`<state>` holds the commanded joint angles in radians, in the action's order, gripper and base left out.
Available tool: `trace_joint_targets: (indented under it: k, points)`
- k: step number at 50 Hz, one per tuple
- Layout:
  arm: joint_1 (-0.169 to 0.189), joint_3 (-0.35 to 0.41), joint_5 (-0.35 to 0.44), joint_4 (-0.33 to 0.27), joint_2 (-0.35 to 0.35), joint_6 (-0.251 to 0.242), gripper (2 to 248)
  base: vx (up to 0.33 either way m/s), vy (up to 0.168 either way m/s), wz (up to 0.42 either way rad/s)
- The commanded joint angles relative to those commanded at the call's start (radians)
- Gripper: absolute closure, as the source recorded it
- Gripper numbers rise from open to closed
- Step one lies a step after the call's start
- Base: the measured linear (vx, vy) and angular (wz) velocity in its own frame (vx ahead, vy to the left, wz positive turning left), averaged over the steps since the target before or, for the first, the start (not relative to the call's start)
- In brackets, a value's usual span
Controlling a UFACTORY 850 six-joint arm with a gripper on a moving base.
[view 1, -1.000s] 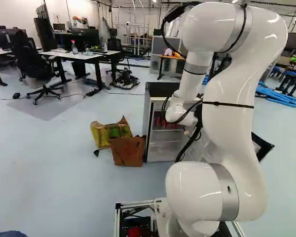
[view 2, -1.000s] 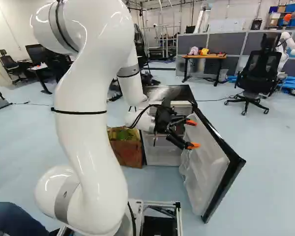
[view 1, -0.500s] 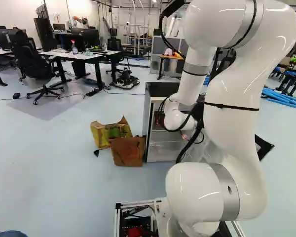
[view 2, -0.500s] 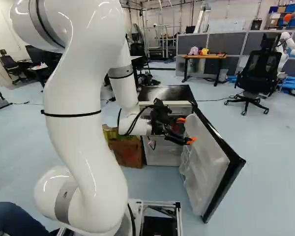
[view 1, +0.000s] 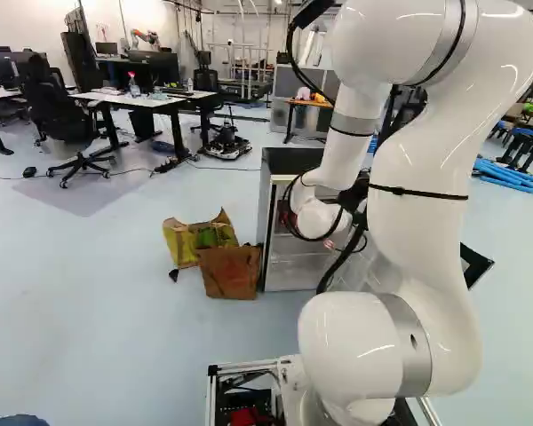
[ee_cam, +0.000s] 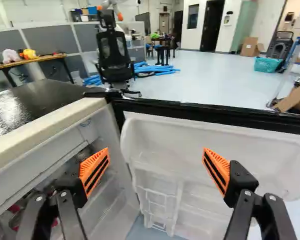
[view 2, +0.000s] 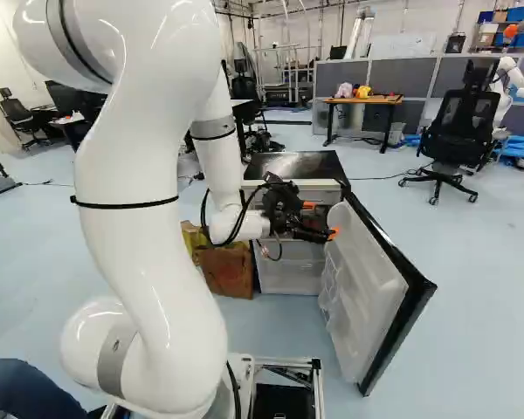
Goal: Grab a drink from the fridge
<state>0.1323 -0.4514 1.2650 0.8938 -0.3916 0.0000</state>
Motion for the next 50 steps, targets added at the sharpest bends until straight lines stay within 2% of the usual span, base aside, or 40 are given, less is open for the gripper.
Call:
trace_joint_targets:
  k: [10,31,50]
  points:
    - [0.001,0.012,-0.023,-0.105,0.009,0.0,3,0.0,0.0,0.0]
    - [0.013,0.105,-0.072,-0.326,0.074,0.0,3,0.0,0.0,0.0]
    - [0.025,0.112,-0.117,-0.527,0.03,0.0,3,0.0,0.0,0.0]
